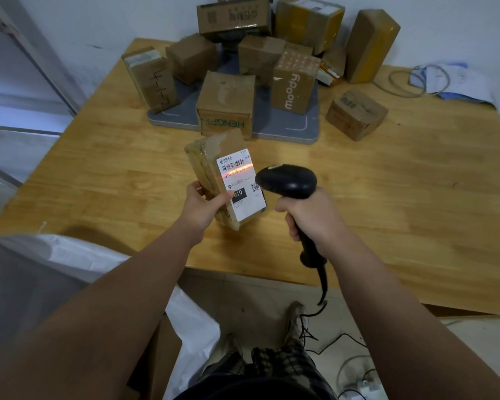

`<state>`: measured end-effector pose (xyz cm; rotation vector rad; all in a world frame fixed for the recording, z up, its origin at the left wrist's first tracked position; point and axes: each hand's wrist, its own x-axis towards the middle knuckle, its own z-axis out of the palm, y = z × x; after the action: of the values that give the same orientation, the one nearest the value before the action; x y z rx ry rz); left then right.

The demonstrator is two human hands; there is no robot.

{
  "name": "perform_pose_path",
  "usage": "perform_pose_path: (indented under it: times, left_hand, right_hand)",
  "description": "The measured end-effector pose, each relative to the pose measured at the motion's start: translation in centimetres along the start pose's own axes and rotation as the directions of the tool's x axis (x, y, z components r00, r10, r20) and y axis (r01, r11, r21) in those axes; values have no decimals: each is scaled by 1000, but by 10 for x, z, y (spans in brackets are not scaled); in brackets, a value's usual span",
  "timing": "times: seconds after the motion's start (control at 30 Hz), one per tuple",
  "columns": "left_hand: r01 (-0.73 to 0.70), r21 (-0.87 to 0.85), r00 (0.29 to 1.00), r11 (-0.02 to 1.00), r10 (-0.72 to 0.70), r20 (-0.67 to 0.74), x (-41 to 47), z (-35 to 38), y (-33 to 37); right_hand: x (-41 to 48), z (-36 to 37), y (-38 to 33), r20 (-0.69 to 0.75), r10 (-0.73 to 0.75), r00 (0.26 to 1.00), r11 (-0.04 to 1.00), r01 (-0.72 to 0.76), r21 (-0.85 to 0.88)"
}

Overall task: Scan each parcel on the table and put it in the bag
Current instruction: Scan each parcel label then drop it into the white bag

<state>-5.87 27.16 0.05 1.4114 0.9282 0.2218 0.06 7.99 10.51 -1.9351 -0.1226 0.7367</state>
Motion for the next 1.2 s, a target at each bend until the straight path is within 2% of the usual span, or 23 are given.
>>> perform_pose_path:
  times: [0.2,0.57,0.63,0.73,0.8,0.87,1.0,1.2]
  left_hand:
    - [-28,16,1000,999,28,7,-4,1,2]
    - [-129,61,992,990,128,18,-14,6,6]
    - [-176,84,984,981,175,11,-15,6,8]
    - [-231,75,973,970,232,-8,-11,1,17]
    - [-274,93,961,957,276,-16,-7,-4,28]
    - [-330,113,942,937,334,-23,-4,-7,39]
    - [-425,179,902,887,432,-1,3,-12,55]
    - [-475,248,874,845,485,20,11,-12,60]
  right_hand:
    - [2,-11,-32,23,12,1000,997,-10,-71]
    - [-1,-6,-14,48,51,998,997,-49,-52]
    - [-3,-8,-11,53,16,998,998,-12,-69]
    - [-4,-11,-1,61,-117,991,986,124,-109]
    - [-4,-11,8,1,-187,982,973,185,-137]
    - [-1,-11,20,-54,-194,979,975,187,-117]
    - [3,-11,32,-59,-175,983,983,172,-61]
    - [2,-10,31,-59,-216,975,976,218,31]
